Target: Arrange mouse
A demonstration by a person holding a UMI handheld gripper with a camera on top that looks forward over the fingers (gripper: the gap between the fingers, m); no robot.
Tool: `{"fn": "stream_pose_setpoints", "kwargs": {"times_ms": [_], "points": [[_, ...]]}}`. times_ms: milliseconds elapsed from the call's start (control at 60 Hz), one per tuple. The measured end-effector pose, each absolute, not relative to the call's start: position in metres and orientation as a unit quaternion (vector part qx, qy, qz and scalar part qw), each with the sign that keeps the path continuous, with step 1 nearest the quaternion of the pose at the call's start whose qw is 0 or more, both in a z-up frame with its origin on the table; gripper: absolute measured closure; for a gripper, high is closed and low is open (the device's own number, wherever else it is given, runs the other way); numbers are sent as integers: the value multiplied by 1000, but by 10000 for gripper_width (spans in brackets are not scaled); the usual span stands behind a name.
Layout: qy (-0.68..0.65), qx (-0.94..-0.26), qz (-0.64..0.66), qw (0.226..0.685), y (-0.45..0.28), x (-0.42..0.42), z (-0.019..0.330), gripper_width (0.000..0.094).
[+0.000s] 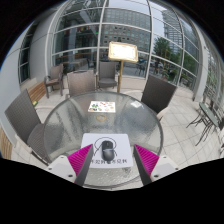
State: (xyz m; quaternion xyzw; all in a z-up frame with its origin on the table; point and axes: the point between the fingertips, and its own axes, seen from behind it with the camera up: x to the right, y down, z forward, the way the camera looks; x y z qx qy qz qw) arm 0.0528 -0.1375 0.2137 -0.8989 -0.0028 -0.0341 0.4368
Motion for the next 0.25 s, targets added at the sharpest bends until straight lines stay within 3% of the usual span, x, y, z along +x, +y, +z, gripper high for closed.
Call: {"fn": "stream_pose_setpoints", "kwargs": {"times_ms": [250], "points": [[-10, -900, -26, 436, -162, 34, 222, 129]]}}
